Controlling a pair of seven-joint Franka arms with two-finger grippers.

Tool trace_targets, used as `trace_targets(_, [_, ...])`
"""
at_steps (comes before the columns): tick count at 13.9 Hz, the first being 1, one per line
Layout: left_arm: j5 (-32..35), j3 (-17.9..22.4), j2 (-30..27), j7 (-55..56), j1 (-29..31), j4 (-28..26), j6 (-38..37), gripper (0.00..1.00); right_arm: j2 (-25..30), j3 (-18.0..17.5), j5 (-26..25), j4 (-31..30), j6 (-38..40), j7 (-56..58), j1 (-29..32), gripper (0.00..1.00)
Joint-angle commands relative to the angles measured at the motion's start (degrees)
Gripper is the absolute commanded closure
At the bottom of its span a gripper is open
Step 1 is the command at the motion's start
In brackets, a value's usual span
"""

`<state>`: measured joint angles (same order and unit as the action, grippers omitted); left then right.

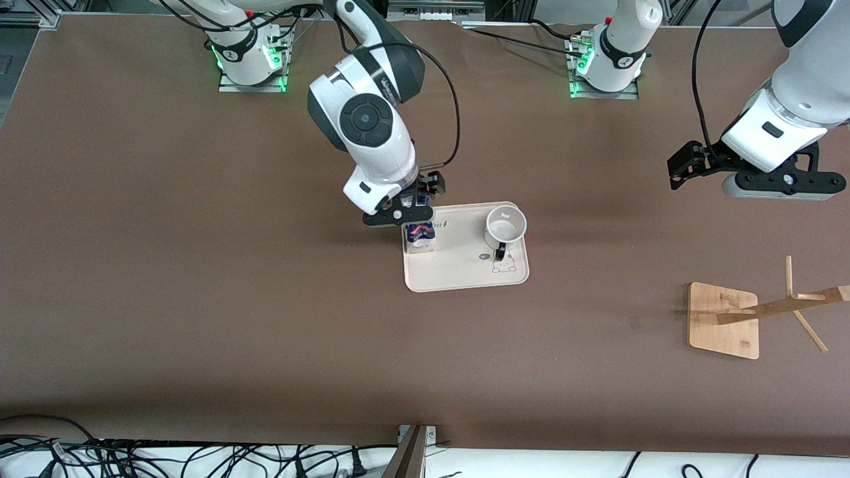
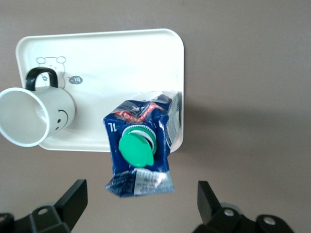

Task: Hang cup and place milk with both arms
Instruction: 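Grasp the milk carton with the right gripper and lift it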

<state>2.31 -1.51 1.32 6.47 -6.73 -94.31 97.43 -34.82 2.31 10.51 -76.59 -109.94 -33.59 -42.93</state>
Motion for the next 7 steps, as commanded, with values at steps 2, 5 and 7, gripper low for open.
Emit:
trace_targets(2, [-0.2,0.0,0.8,0.0,0.1,1.9,-1.4,0.00,-2.3,0.6,-2.0,1.9,-1.2,-2.2,-1.2,0.00])
trace_targets(5, [-0.8,0.0,1.6,-0.2,0.1,1.9,-1.3,0.00,-3.7,0.6,-3.1,1.9,-2.7,-3.8,-1.9,0.01])
trace_targets(7, [-0.8,-0.1,1.7,0.0,-0.4,1.9,-1.4,0.00,-3.8,0.7,-3.2,1.8,-3.0,-3.8,-2.0,0.19])
